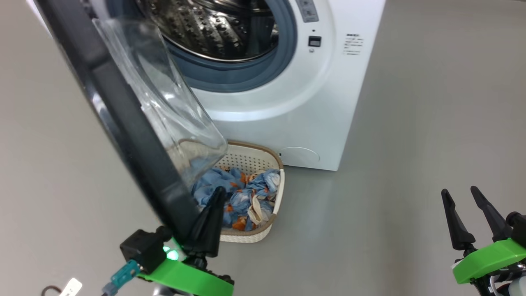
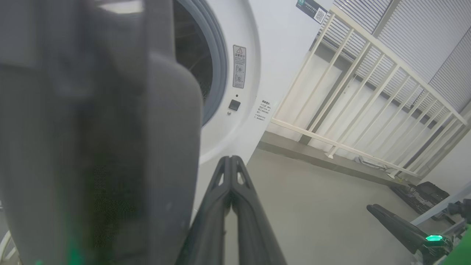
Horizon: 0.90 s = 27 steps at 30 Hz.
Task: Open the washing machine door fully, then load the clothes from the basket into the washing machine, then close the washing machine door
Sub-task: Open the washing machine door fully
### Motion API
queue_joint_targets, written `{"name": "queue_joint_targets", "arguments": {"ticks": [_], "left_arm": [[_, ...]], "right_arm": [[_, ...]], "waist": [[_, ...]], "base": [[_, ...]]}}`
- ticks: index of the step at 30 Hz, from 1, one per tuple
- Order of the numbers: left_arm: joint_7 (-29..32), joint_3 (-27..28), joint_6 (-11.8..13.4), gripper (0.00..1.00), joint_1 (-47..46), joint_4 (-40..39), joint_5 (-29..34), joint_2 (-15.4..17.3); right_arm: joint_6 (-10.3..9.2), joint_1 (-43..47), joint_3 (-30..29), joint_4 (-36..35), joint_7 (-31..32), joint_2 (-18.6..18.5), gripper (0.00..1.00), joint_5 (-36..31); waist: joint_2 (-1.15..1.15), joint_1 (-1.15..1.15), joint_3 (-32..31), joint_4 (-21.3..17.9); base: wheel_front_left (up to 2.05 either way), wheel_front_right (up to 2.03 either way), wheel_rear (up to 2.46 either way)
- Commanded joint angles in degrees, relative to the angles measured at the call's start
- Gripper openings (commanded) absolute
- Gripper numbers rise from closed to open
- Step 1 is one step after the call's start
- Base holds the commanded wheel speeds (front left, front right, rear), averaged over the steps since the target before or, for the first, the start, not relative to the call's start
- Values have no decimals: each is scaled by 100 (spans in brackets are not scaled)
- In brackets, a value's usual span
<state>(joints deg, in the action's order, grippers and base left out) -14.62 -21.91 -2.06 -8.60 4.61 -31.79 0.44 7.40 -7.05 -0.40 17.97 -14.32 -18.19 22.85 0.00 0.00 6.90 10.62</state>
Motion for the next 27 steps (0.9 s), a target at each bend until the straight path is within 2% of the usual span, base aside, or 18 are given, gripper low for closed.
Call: {"name": "queue_joint_targets", "arguments": {"ticks": [1,17,27], "left_arm": [[-38,439,140,0,-83,-128,90,243],[-38,806,515,0,708,-766,688,243],[-38,1462,598,0,797,-696,888,264]], "right_arm": [[9,-45,102,-155,-68,-147,100,-72],[9,18,122,-178,-68,-236,100,-76],[9,30,129,-186,-68,-249,100,-91]], "waist": [[0,0,2,113],[0,0,15,765],[0,0,28,1035]], "base": [[0,0,0],[0,0,0],[0,0,0]]}}
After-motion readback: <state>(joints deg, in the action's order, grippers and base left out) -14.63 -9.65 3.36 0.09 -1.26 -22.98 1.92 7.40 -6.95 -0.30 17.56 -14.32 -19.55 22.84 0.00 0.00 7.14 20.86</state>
